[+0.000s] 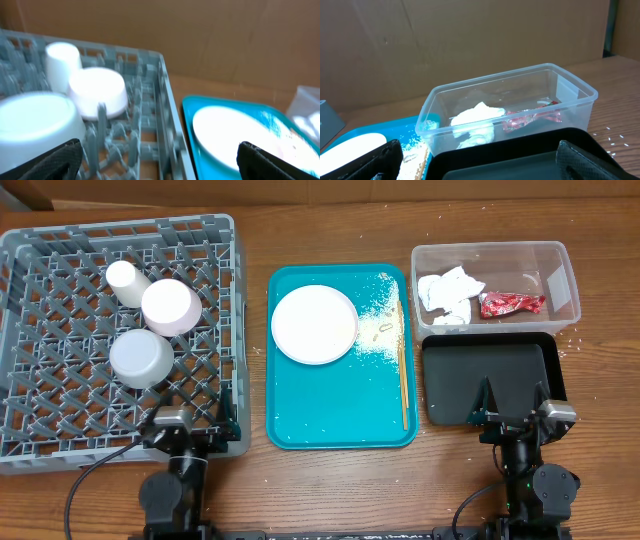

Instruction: Sort waste into correct bins and load items into the dishwasher

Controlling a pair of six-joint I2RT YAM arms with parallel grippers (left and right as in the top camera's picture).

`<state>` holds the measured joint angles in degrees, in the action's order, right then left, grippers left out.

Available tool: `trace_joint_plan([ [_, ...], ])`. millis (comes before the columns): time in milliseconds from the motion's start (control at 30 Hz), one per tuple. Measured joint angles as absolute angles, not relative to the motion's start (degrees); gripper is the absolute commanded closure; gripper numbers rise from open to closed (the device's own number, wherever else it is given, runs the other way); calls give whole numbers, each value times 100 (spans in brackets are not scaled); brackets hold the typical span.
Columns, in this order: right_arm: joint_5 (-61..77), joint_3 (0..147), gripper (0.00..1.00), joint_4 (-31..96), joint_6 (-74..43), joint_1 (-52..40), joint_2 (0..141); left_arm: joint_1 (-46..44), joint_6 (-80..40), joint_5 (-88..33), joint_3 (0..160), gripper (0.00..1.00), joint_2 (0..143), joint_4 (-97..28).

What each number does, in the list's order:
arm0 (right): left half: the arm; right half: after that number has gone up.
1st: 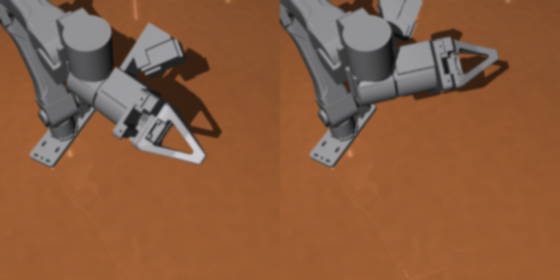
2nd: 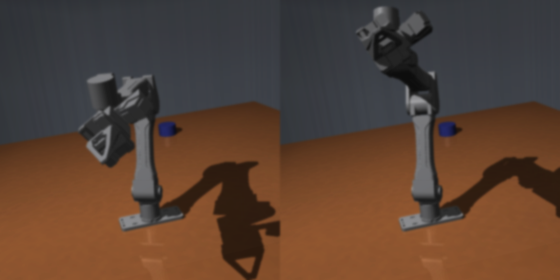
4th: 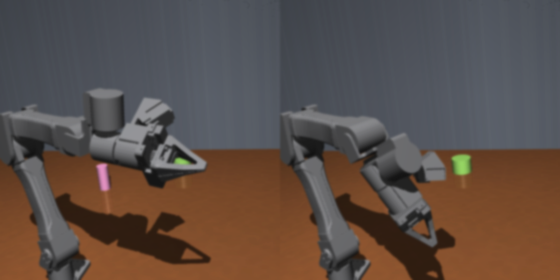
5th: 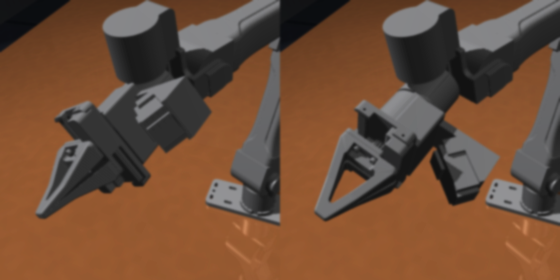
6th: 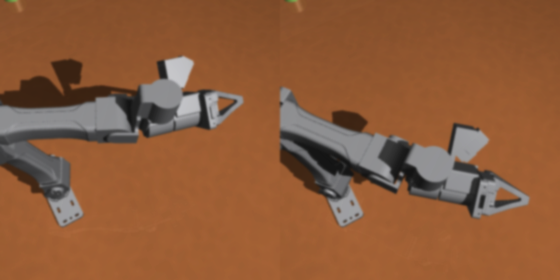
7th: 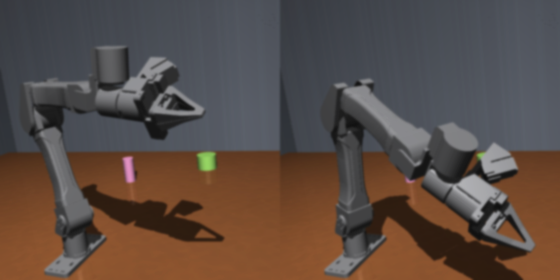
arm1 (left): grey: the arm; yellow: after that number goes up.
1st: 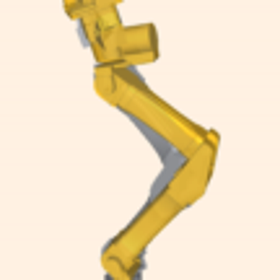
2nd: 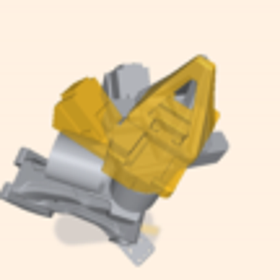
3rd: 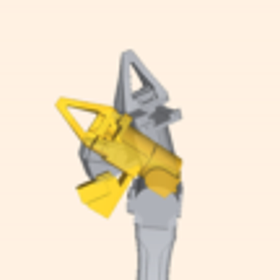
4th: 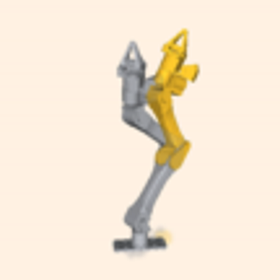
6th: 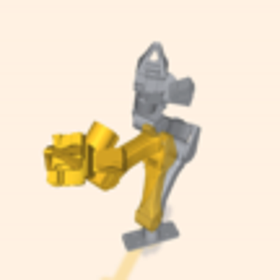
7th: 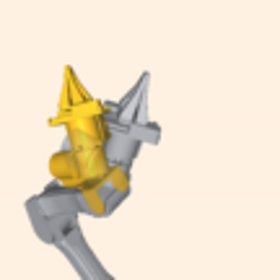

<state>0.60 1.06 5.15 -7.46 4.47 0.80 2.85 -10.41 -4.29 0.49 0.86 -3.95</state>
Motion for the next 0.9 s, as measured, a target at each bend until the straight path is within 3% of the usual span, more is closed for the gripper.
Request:
trace_joint_plan([
  [900, 60, 106, 0, 519, -746, 447, 80, 266, -1055, -364, 49, 0, 78, -410],
])
